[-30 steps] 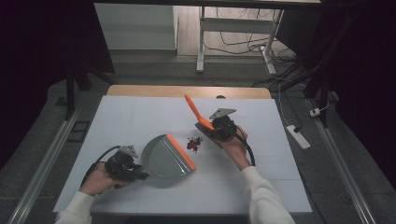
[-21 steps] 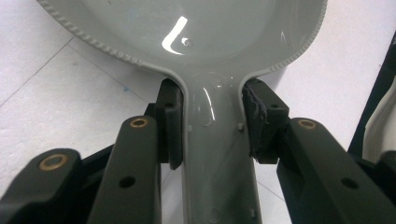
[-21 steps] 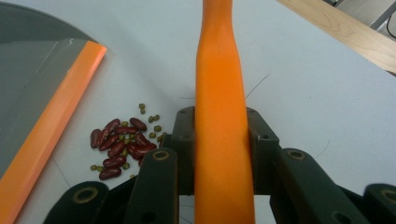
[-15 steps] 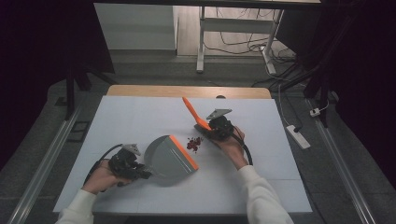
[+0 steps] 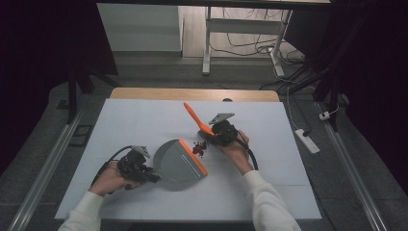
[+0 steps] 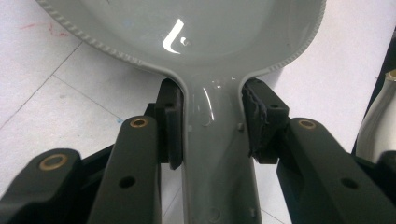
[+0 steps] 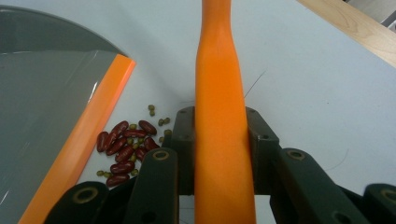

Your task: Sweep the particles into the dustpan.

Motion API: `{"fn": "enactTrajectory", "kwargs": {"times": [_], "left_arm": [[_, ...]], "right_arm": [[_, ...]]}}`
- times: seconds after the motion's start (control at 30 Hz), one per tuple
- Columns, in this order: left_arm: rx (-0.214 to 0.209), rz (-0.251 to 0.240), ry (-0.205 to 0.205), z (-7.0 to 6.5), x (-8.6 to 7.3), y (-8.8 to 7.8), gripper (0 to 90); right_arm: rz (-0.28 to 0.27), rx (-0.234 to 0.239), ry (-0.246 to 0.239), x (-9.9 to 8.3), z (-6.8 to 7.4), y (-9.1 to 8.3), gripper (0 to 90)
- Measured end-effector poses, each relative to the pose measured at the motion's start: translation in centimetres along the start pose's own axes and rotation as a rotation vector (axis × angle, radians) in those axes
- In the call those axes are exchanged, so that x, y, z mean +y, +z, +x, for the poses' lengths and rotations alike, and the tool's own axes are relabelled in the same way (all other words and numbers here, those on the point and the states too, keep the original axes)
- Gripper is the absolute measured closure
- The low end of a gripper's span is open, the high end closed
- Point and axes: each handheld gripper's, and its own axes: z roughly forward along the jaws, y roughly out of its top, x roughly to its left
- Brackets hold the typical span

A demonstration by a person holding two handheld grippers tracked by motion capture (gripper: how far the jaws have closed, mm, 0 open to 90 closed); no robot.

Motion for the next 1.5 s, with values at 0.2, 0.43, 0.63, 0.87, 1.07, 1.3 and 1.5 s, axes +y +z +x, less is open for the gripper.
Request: {"fn": "enactTrajectory", "kwargs": {"times": [0.2,0.43,0.63,0.87,1.07,1.3,1.5], "left_arm": [[0.0,0.001,-0.001,0.0,0.0,0.0,61.8],[0.0,0.0,-0.002,0.0,0.0,0.1,61.8],[-0.001,-0.003,-0.003,0.0,-0.1,0.1,61.8],[-0.005,-0.001,-0.001,0.1,-0.1,0.1,61.8],[-0.002,-0.004,-0.004,0.0,-0.1,0.1,61.8],[-0.003,-0.002,-0.002,0.1,-0.2,0.2,61.7],[-0.002,-0.001,-0.002,0.0,-0.1,0.2,61.8]], "right_arm": [[0.006,0.006,-0.013,0.1,0.6,0.1,69.9],[0.008,0.018,-0.049,0.3,1.4,0.2,69.9],[0.001,0.042,-0.038,0.3,1.8,0.2,70.0],[-0.001,0.054,-0.049,0.3,2.5,0.0,70.0],[0.001,0.069,-0.061,0.4,3.0,0.1,70.0],[-0.004,0.096,-0.076,0.6,3.8,0.2,70.0],[-0.008,0.109,-0.074,0.7,4.0,0.2,70.0]]}}
